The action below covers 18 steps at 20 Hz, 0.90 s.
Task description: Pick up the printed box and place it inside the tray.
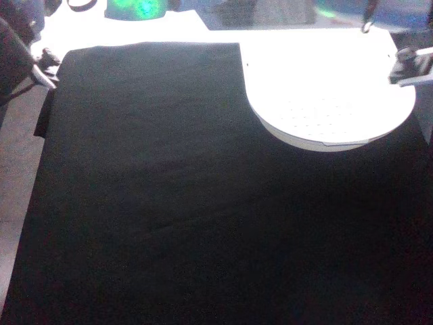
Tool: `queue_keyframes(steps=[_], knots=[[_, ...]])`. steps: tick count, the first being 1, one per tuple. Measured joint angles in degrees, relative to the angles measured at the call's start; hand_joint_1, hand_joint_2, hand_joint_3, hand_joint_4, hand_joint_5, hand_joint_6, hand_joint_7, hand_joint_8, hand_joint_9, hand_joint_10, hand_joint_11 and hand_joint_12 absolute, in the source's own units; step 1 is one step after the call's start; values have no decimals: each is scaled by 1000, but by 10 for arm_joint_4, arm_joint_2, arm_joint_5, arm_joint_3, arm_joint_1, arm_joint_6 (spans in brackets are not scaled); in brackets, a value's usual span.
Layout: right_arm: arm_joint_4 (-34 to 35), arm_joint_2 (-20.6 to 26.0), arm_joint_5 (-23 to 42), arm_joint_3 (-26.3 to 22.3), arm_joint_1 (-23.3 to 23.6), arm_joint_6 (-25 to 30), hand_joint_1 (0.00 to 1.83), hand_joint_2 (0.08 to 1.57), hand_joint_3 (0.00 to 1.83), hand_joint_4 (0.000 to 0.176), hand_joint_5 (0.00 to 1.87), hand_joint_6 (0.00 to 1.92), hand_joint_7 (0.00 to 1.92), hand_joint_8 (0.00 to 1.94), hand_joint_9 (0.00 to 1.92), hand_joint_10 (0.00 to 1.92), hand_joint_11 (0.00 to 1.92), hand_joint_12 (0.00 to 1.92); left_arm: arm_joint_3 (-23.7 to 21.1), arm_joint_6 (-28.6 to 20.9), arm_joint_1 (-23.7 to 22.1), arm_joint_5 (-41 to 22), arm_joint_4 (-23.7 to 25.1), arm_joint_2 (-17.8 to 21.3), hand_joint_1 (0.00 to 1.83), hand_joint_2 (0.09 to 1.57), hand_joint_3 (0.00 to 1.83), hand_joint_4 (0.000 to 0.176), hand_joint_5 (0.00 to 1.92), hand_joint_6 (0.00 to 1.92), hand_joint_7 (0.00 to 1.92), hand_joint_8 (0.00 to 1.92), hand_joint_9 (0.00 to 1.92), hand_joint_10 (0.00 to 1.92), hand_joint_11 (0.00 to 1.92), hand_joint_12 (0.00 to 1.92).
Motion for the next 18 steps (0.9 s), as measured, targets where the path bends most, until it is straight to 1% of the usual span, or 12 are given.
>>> queue_keyframes(steps=[2, 3, 5, 6, 7, 8, 9, 11, 12, 13, 16, 18], knots=[[-10, 11, -7, 0, 0, -11, 1295, 1007, 0, 0, 1177, 497, 1325, 576, 1269, 826, 1017, 1528, -2, 0, 8, -4, -14, 11, 36, 898, 0, 176, 0, 0, 0, 0, 0, 0, 0, 0], [-12, 15, -16, -2, 0, -28, 1218, 1012, 0, 0, 1214, 546, 1342, 486, 1312, 932, 1078, 1597, -5, -1, 16, -7, -23, 21, 6, 942, 11, 176, 0, 0, 0, 0, 0, 0, 0, 0], [-23, 22, -36, -6, 4, -49, 1197, 1022, 0, 0, 1198, 604, 1380, 531, 1315, 1212, 1146, 1752, -10, -1, 32, -16, -37, 32, 12, 922, 1, 176, 0, 0, 0, 0, 0, 0, 0, 0], [-28, 26, -45, -8, 9, -57, 1196, 1022, 0, 0, 1196, 609, 1341, 891, 1339, 1470, 1209, 1886, -10, -1, 37, -16, -38, 34, 7, 916, 0, 176, 0, 0, 0, 0, 0, 0, 0, 0], [-34, 33, -60, -12, 16, -74, 1193, 1031, 1, 0, 1171, 654, 1296, 1459, 1412, 1770, 1360, 1914, -10, -1, 42, -21, -45, 37, 1, 919, 0, 176, 0, 0, 0, 0, 0, 0, 0, 0], [-44, 38, -73, -13, 27, -84, 1193, 1030, 0, 0, 1172, 653, 1297, 1760, 1472, 1891, 1468, 1920, -10, -1, 49, -26, -51, 38, 0, 903, 0, 176, 0, 0, 0, 0, 0, 0, 0, 0], [-46, 40, -77, -13, 32, -96, 1191, 1041, 0, 0, 1144, 699, 1126, 1350, 1249, 1593, 1221, 1840, -11, -1, 53, -32, -54, 38, 5, 912, 0, 176, 0, 0, 0, 0, 0, 0, 0, 0], [-44, 52, -102, -24, 40, -149, 1194, 1038, 0, 0, 1155, 678, 1183, 944, 1274, 1415, 1227, 1728, -13, -1, 65, -36, -56, 39, 37, 902, 0, 176, 0, 0, 0, 0, 0, 0, 0, 0], [-44, 57, -119, -31, 48, -177, 1199, 1031, 0, 0, 1171, 650, 1226, 891, 1302, 1437, 1267, 1731, -13, -1, 69, -37, -57, 39, 41, 908, 0, 176, 0, 0, 0, 0, 0, 0, 0, 0], [-44, 64, -133, -40, 58, -209, 1273, 1045, 1, 0, 1120, 545, 1191, 906, 1291, 1152, 1217, 1528, -13, -1, 72, -35, -57, 39, 50, 894, 0, 176, 0, 0, 0, 0, 0, 0, 0, 0], [-43, 75, -144, -52, 72, -266, 1297, 1030, 0, 0, 1123, 529, 1257, 749, 1388, 665, 1202, 1218, -13, -1, 80, -45, -62, 40, 56, 885, 0, 176, 0, 0, 0, 0, 0, 0, 0, 0], [-42, 75, -162, -52, 73, -285, 1295, 1037, 0, 0, 1146, 469, 1212, 844, 1368, 691, 1141, 1261, -13, -1, 86, -49, -64, 40, 47, 902, 2, 176, 0, 0, 0, 0, 0, 0, 0, 0]])
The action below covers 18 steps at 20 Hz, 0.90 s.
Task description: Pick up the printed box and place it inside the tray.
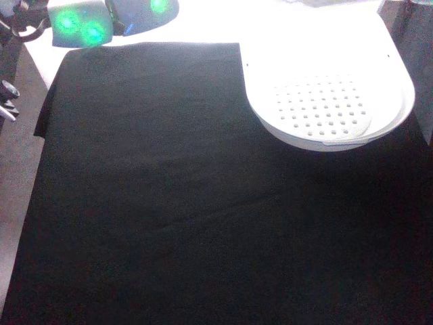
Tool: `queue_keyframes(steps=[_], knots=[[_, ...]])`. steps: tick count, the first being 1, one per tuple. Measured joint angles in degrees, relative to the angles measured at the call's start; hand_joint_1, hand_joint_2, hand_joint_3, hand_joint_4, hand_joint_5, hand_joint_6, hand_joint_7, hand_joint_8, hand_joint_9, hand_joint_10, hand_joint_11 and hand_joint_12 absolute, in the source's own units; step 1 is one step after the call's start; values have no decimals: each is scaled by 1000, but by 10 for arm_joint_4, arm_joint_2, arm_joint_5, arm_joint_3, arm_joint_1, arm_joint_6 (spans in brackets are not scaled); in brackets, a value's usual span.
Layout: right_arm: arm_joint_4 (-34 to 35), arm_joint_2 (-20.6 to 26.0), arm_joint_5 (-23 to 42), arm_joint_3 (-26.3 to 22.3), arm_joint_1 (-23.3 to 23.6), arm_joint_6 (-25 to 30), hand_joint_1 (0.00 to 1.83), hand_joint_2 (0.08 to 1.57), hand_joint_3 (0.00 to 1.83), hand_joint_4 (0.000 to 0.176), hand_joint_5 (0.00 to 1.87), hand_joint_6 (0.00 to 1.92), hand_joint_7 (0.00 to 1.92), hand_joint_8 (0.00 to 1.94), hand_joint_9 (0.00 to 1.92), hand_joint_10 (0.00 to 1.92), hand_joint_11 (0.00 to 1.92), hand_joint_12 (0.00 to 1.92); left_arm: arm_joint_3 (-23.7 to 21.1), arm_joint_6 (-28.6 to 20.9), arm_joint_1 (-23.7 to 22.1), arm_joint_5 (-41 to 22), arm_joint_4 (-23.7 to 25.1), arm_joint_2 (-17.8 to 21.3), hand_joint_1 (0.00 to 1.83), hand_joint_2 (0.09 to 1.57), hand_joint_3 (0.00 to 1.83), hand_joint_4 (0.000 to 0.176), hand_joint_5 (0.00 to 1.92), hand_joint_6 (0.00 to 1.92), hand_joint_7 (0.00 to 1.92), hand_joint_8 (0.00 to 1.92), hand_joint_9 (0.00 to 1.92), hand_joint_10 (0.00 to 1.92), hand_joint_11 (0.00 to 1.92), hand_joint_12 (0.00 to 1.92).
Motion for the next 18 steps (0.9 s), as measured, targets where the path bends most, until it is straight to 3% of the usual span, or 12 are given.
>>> queue_keyframes(steps=[2, 3, 5, 6, 10, 11, 12, 13, 14, 15, 16, 18], knots=[[1, 0, -26, 0, 0, -27, 1195, 1044, 0, 0, 1139, 695, 1243, 862, 1223, 1111, 1095, 1482, 0, 0, 5, 2, -4, 0, 48, 908, 5, 176, 0, 0, 0, 0, 0, 0, 0, 0], [3, 0, -35, 0, 0, -37, 1189, 1050, 1, 0, 1121, 739, 1262, 731, 1177, 993, 1009, 1479, 0, 0, 8, 1, -7, 0, 34, 926, 11, 176, 0, 0, 0, 0, 0, 0, 0, 0], [7, 0, -47, 0, 0, -50, 1177, 1069, 1, 0, 1077, 817, 1242, 758, 1099, 1145, 948, 1625, 0, 0, 10, 0, -9, 0, 16, 944, 14, 176, 0, 0, 0, 0, 0, 0, 0, 0], [8, 0, -55, 0, 2, -54, 1257, 1074, 2, 0, 1032, 711, 1161, 933, 1047, 1131, 875, 1650, 0, 0, 10, 0, -9, 0, 5, 958, 17, 176, 0, 0, 0, 0, 0, 0, 0, 0], [19, 0, -69, 1, 2, -58, 1279, 1070, 1, 0, 1055, 621, 1134, 983, 972, 1127, 793, 1669, -3, 0, 18, -4, -11, 0, 1, 971, 14, 176, 0, 0, 0, 0, 0, 0, 0, 0], [20, 0, -71, 1, 2, -58, 1041, 960, 0, 0, 794, 245, 919, 441, 781, 825, 548, 1483, -3, 0, 18, -4, -12, 0, 0, 965, 10, 176, 0, 0, 0, 0, 0, 0, 0, 0], [21, 0, -72, 1, 2, -60, 949, 880, 0, 0, 632, 57, 849, 158, 696, 585, 380, 1371, -3, 0, 18, -4, -12, 0, 5, 967, 10, 176, 0, 0, 0, 0, 0, 0, 0, 0], [22, 0, -73, 1, 2, -60, 826, 820, 0, 81, 240, 11, 511, 31, 430, 232, 75, 1169, -3, 0, 19, -5, -12, 0, 0, 975, 12, 176, 0, 0, 0, 0, 0, 0, 0, 0], [22, 0, -73, 1, 2, -60, 765, 782, 0, 155, 57, 2, 299, 7, 276, 89, 14, 960, -3, 0, 20, -6, -12, 0, 0, 976, 12, 176, 0, 0, 0, 0, 0, 0, 0, 0], [22, 0, -72, 1, 2, -60, 743, 744, 0, 172, 11, 0, 105, 27, 108, 26, 2, 479, -3, 0, 24, -8, -14, 0, 0, 976, 11, 176, 0, 0, 0, 0, 0, 0, 0, 0], [21, 0, -70, 1, 2, -60, 736, 731, 0, 175, 1, 0, 28, 7, 24, 4, 0, 178, -3, 0, 24, -7, -15, 0, 0, 975, 10, 176, 0, 0, 0, 0, 0, 0, 0, 0], [20, 0, -70, 1, 2, -60, 722, 705, 0, 176, 0, 0, 0, 0, 0, 0, 0, 6, -3, 0, 24, -8, -16, 0, 0, 962, 3, 176, 0, 0, 0, 0, 0, 0, 0, 0]])
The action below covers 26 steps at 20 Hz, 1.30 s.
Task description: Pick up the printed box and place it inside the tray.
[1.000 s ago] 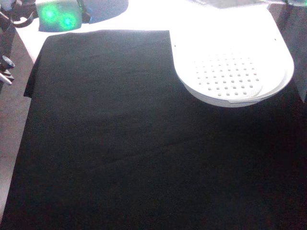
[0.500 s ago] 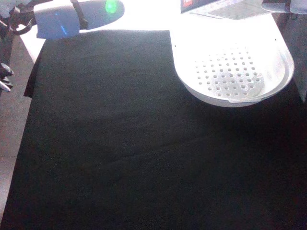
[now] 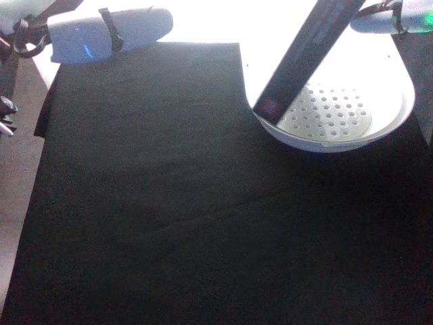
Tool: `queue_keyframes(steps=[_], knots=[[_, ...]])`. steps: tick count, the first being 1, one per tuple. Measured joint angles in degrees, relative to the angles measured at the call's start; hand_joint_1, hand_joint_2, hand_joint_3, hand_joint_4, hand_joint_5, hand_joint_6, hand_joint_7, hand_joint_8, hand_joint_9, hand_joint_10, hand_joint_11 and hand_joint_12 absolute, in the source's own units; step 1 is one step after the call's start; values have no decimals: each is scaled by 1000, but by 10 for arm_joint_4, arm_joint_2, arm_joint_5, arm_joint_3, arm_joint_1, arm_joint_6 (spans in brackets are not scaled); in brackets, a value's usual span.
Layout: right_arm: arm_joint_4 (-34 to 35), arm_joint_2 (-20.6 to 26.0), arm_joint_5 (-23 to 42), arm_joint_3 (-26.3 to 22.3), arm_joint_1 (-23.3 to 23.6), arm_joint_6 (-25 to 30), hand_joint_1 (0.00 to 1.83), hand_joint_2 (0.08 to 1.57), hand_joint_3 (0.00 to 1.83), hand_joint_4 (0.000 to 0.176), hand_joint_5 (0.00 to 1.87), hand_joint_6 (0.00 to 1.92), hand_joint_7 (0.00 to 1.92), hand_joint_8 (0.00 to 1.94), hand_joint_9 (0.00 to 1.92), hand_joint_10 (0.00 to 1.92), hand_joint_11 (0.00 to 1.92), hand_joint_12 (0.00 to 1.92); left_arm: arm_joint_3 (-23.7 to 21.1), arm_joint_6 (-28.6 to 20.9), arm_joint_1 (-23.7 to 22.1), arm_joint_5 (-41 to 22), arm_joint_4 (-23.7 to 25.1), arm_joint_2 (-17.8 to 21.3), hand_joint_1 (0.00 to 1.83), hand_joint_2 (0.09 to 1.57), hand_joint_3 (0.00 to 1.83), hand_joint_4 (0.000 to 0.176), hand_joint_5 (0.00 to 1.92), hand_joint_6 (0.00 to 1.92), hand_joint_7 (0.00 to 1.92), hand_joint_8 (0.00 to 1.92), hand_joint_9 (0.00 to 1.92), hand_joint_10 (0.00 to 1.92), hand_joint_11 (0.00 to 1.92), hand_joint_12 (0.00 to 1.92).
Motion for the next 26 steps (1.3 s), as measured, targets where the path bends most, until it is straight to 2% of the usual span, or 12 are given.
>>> queue_keyframes(steps=[2, 3, 5, 10, 14, 16, 17, 18, 20, 22, 23, 26], knots=[[0, 0, 0, 0, 0, 0, 699, 691, 0, 176, 0, 0, 0, 0, 0, 0, 0, 0, 0, 0, 2, -1, -1, 0, 0, 952, 0, 176, 0, 0, 0, 0, 0, 0, 0, 0], [0, 0, 0, 0, 0, 0, 706, 687, 0, 176, 0, 0, 0, 0, 0, 0, 0, 0, 0, 0, 2, 0, -1, 0, 0, 954, 0, 164, 0, 0, 0, 0, 0, 0, 0, 0], [1, 0, 0, 0, 0, 0, 706, 691, 0, 176, 0, 0, 0, 0, 0, 0, 0, 0, 0, 0, 3, 0, -1, 0, 0, 963, 3, 176, 0, 0, 0, 0, 0, 0, 0, 0], [2, 0, 0, -2, 0, 0, 751, 700, 0, 176, 0, 0, 0, 0, 0, 0, 0, 0, -2, -14, 3, -1, -2, 0, 1, 972, 5, 176, 0, 0, 0, 0, 0, 0, 0, 0], [11, 0, -2, -1, 3, 0, 668, 723, 11, 176, 0, 0, 0, 0, 0, 0, 0, 0, -2, -14, 7, -2, -3, 0, 0, 950, 0, 176, 0, 0, 0, 0, 0, 0, 0, 0], [12, 0, -24, 6, 28, 0, 673, 810, 16, 176, 0, 0, 0, 0, 0, 0, 0, 0, -2, -15, 8, -4, -3, 0, 0, 961, 1, 176, 0, 0, 0, 0, 0, 0, 0, 0], [16, 0, -35, 12, 50, 0, 716, 810, 9, 166, 0, 0, 0, 0, 0, 0, 0, 0, -2, -16, 10, -5, -3, 0, 0, 961, 1, 176, 0, 0, 0, 0, 0, 0, 0, 0], [17, 1, -37, 14, 69, -1, 729, 814, 8, 174, 0, 0, 0, 0, 0, 0, 0, 0, -2, -17, 10, -4, -2, 0, 0, 967, 3, 176, 0, 0, 0, 0, 0, 0, 0, 0], [12, 6, -39, 14, 78, -1, 718, 795, 0, 160, 0, 0, 0, 0, 0, 0, 0, 0, -2, -19, 11, -5, -3, 0, 0, 951, 0, 176, 0, 0, 0, 0, 0, 0, 0, 0], [1, 7, -74, 14, 75, -1, 749, 778, 0, 158, 0, 0, 0, 0, 0, 0, 0, 0, -2, -19, 14, -8, -2, 0, 0, 966, 4, 176, 0, 0, 0, 0, 0, 0, 0, 0], [-2, 7, -83, 14, 74, -1, 634, 775, 0, 172, 0, 0, 0, 0, 0, 0, 8, 3, -3, -19, 17, -7, -3, 0, 0, 970, 5, 176, 0, 0, 0, 0, 0, 0, 0, 0], [-8, 8, -95, 14, 74, -1, 684, 745, 0, 176, 0, 0, 0, 0, 0, 0, 0, 0, -3, -19, 21, -6, -4, 0, 0, 971, 4, 176, 0, 0, 0, 0, 0, 0, 0, 0]])
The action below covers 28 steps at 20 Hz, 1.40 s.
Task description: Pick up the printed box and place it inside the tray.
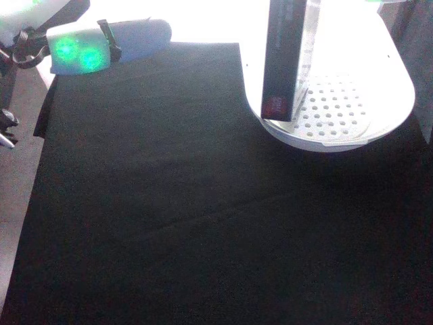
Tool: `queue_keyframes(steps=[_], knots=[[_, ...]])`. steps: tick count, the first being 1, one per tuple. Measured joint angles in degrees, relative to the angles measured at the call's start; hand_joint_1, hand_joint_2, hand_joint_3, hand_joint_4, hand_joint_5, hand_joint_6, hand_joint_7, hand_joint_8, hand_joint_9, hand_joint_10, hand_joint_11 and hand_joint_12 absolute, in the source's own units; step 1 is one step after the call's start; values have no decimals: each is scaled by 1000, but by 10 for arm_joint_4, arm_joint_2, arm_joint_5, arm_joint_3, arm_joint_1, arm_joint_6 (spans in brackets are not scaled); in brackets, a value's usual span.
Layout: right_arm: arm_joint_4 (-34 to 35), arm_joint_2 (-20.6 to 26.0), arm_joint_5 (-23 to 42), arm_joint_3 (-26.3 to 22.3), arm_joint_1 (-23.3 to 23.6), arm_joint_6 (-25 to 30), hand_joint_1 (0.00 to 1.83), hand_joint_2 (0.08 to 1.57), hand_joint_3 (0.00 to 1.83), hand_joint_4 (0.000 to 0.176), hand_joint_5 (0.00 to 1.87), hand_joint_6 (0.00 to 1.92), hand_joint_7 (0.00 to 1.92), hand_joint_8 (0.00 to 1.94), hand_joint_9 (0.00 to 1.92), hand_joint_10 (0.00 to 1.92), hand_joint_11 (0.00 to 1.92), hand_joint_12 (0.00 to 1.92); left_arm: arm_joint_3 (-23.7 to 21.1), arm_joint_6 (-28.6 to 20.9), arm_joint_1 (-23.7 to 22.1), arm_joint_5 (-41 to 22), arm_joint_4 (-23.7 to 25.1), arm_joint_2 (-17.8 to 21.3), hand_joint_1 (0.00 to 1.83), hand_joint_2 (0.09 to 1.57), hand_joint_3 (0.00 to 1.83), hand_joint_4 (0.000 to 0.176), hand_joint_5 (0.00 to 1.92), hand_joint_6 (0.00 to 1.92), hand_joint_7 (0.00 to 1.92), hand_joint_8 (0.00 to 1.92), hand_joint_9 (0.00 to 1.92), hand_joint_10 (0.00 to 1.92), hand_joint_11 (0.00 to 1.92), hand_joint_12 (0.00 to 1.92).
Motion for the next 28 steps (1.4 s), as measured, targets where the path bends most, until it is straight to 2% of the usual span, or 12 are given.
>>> queue_keyframes(steps=[4, 10, 12, 16, 20, 25, 28], knots=[[-10, 0, -1, -3, 0, 0, 762, 707, 0, 176, 0, 0, 0, 0, 0, 0, 13, 13, 0, -3, 2, -3, -1, 0, 29, 941, 0, 176, 0, 0, 0, 0, 0, 0, 0, 0], [-33, 8, -2, -20, 0, 0, 734, 653, 0, 176, 0, 0, 0, 0, 0, 0, 0, 0, 0, -9, 12, -8, -4, 0, 66, 881, 0, 176, 0, 0, 0, 0, 0, 0, 0, 0], [-37, 8, -2, -22, 0, 0, 767, 646, 0, 176, 0, 0, 0, 0, 0, 0, 0, 0, 0, -9, 12, -11, -4, 0, 29, 903, 0, 176, 0, 0, 0, 0, 0, 0, 0, 0], [-42, 8, -2, -26, 0, 0, 718, 637, 0, 176, 0, 0, 0, 0, 0, 0, 3, 1, 0, -9, 14, -15, -7, 0, 59, 910, 1, 176, 0, 0, 0, 0, 0, 0, 0, 0], [-64, 18, -2, -54, 0, 0, 686, 627, 0, 176, 0, 0, 0, 0, 0, 0, 23, 11, 0, -10, 23, -17, -17, 0, 67, 903, 0, 176, 0, 0, 0, 0, 0, 0, 0, 0], [-99, 34, -2, -82, 0, 0, 739, 582, 0, 176, 0, 0, 0, 0, 0, 0, 24, 13, -1, -10, 26, -22, -18, 0, 40, 935, 10, 176, 0, 0, 0, 0, 0, 0, 0, 0], [-110, 34, 0, -82, 0, 0, 784, 583, 0, 176, 0, 0, 0, 0, 0, 0, 30, 22, -3, -10, 29, -21, -18, -1, 49, 942, 10, 176, 0, 0, 0, 0, 0, 0, 0, 0]])
